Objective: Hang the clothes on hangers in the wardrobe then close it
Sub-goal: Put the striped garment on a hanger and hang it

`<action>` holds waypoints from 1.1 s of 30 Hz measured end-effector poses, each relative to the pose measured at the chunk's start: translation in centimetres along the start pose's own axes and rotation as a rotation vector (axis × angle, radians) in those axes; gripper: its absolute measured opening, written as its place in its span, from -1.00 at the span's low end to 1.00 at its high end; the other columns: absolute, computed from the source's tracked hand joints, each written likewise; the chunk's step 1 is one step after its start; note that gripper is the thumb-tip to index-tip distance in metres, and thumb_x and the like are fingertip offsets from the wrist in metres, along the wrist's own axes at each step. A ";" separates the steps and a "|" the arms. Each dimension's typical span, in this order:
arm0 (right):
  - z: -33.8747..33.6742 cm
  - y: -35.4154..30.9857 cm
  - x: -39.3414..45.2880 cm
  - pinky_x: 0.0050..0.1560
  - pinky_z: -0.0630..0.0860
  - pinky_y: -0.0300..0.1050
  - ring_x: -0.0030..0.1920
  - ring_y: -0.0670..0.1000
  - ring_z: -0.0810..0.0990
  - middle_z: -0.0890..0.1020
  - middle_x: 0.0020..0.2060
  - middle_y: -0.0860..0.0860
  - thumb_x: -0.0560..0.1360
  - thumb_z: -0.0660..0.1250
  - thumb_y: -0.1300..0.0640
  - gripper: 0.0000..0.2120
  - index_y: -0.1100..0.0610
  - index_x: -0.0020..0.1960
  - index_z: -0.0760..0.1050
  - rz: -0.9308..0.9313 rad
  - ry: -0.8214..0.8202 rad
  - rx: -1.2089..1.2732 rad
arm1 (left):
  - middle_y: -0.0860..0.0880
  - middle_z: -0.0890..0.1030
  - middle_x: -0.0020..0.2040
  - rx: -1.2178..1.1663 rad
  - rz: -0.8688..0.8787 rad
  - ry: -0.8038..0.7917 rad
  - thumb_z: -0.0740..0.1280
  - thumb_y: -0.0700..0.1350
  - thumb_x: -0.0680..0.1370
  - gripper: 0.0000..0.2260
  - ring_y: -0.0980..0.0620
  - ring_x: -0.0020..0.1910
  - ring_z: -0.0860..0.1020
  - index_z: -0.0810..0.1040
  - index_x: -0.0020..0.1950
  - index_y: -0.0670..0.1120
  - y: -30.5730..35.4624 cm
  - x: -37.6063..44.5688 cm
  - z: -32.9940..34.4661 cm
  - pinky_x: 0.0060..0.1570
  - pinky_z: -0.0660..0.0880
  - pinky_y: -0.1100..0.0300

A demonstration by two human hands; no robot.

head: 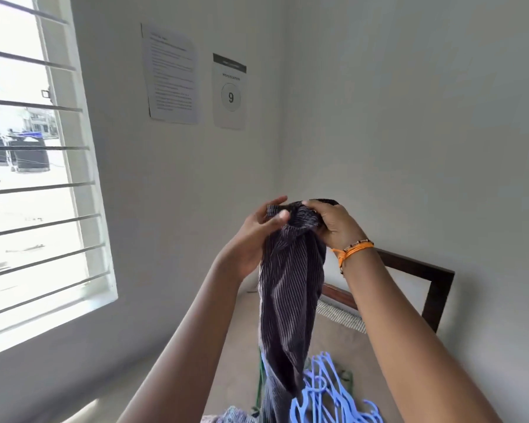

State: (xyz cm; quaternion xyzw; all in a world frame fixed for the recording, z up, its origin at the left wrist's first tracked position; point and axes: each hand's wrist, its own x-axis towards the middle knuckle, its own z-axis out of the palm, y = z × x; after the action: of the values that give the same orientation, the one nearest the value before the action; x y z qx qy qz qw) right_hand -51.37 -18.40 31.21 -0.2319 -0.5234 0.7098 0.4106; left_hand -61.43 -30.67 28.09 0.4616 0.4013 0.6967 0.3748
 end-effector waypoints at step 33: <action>13.6 -15.8 -0.2 -0.24 0.31 -0.30 -0.25 -0.10 0.41 0.53 -0.32 0.06 0.41 0.27 0.33 -0.92 0.27 -0.18 0.54 -1.283 0.227 -0.518 | -0.13 0.66 -0.23 0.726 0.727 0.856 0.24 -0.16 0.32 -0.85 -0.20 -0.21 0.62 0.58 -0.23 -0.15 26.5 2.3 -5.1 -0.26 0.57 -0.04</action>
State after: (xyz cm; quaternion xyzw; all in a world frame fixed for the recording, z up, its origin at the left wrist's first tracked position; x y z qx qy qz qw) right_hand -56.17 -24.26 50.60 -0.0403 -0.6629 0.1512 0.7321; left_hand -70.99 -40.22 51.59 0.3472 0.5425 0.7212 -0.2552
